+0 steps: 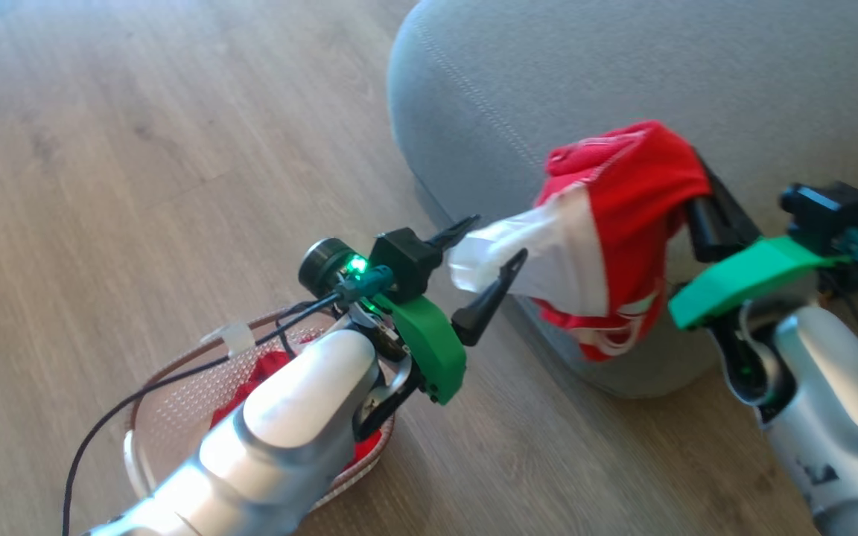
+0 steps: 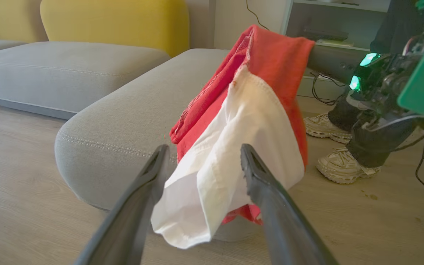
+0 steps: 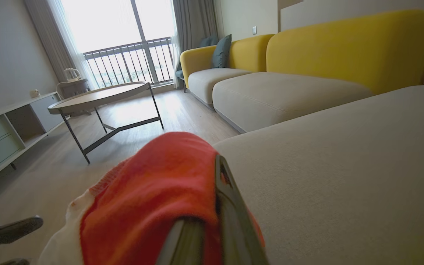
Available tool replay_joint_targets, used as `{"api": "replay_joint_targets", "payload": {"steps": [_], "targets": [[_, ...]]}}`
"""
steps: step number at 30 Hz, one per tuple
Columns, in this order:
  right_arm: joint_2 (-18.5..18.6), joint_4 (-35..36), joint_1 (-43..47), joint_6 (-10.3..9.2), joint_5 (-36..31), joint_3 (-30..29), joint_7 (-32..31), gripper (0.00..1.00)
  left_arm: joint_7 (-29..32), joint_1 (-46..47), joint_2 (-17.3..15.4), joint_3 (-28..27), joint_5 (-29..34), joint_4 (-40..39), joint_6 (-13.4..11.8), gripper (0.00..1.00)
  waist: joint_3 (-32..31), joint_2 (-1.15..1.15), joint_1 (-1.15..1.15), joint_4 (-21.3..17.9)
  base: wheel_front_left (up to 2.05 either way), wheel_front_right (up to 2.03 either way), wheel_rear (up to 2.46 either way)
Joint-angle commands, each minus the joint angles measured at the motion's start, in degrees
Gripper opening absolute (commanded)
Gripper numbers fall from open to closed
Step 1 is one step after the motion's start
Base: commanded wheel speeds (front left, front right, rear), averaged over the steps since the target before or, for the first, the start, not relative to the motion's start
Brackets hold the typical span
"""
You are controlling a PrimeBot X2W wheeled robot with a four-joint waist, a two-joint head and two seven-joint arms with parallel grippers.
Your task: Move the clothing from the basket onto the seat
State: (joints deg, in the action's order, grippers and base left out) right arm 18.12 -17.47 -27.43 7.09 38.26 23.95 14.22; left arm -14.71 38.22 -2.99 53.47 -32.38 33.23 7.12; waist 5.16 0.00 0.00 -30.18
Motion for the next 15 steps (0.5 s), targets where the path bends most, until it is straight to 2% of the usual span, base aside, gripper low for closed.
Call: {"api": "replay_joint_targets", "payload": {"steps": [1, 10, 15], "targets": [[0.2, 2.8, 0.5, 0.40, -0.7, -1.3, 0.8, 0.00, -0.3, 2.2, -0.6, -1.0, -0.8, -1.7, 0.4, 1.00, 0.1, 0.00, 0.00, -0.6, 0.00, 0.00, 0.00], [-0.9, 7.2, 6.2, 0.40, -3.9, -9.0, 0.8, 0.00, -0.3, 3.7, -0.4, 1.2, -2.3, -2.1, 0.4, 1.00, 1.5, 0.00, 0.00, -1.4, 0.00, 0.00, 0.00], [-1.5, 7.4, 4.6, 0.40, -5.6, -11.9, 0.8, 0.00, -0.3, 3.9, -0.7, 1.8, -2.0, -2.8, 0.4, 1.00, 3.2, 0.00, 0.00, -1.4, 0.00, 0.00, 0.00]]}}
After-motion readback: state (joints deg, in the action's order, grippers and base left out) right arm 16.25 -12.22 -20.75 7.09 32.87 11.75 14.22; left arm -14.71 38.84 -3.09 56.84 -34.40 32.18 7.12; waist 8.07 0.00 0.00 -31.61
